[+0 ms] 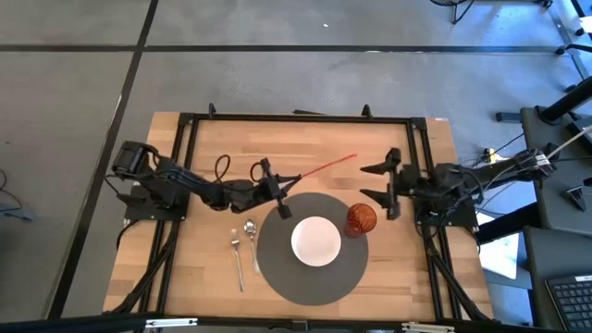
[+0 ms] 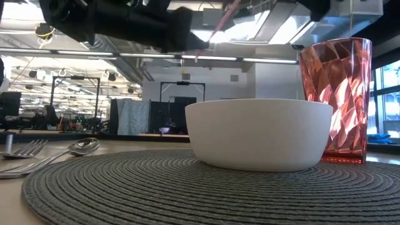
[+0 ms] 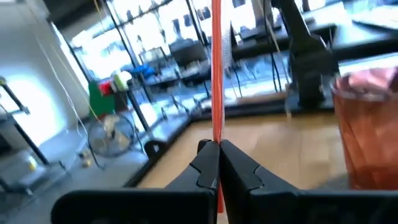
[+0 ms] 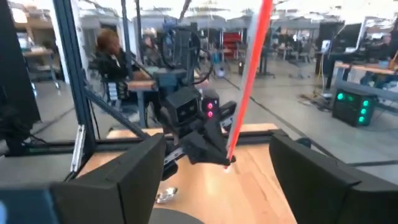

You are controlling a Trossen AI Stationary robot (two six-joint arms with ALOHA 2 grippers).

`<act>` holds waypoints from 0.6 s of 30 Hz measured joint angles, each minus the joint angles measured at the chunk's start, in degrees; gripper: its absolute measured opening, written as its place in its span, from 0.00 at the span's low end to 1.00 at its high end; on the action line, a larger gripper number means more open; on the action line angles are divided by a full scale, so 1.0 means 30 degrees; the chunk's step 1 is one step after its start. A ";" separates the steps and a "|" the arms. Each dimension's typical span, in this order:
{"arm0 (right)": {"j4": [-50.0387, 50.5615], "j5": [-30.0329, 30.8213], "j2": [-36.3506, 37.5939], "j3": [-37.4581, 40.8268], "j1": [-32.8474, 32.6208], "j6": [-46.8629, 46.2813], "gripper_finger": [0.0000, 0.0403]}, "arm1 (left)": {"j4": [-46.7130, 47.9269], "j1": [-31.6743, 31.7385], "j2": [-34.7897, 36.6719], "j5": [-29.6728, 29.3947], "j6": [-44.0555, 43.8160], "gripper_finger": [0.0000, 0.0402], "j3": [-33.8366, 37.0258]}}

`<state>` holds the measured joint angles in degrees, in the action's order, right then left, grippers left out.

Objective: Pick & Place Utensil
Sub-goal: Put the orange straw into the orange glass to the right of the white bowl

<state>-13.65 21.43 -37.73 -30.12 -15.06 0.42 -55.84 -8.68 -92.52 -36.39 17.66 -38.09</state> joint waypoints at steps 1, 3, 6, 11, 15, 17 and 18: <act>0.0080 -0.0213 -0.0302 -0.0423 0.0231 -0.0019 0.71 | -0.0570 -0.0084 -0.0106 0.0026 0.0193 0.00 0.0000; -0.0414 -0.0931 -0.0762 -0.1380 0.0768 -0.0079 0.71 | -0.1103 -0.0205 -0.0281 0.0694 0.0337 0.00 -0.0015; -0.0862 -0.2921 -0.1327 -0.2469 0.1754 -0.0182 0.71 | -0.1052 -0.0240 -0.0324 0.1512 0.0377 0.00 -0.0047; -0.1254 -0.6613 -0.2215 -0.4090 0.3499 -0.1312 0.71 | -0.1620 -0.0424 -0.0318 0.1679 0.0384 0.00 -0.0066; -0.2192 -0.9391 -0.3310 -0.4459 0.4549 -0.2597 0.71 | -0.2144 -0.0638 -0.0318 0.2050 0.0524 0.00 -0.0073; -0.2801 -1.0050 -0.3929 -0.4449 0.4875 -0.3060 0.71 | -0.2124 -0.0722 -0.0318 0.2025 0.0530 0.00 -0.0073; -0.3278 -1.0251 -0.4211 -0.4449 0.4990 -0.3222 0.71 | -0.2129 -0.0737 -0.0318 0.1958 0.0537 0.00 -0.0073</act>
<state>-23.48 -9.32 -50.37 -43.46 -0.09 -9.25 -62.23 -10.90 -93.47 -30.51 19.27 -38.30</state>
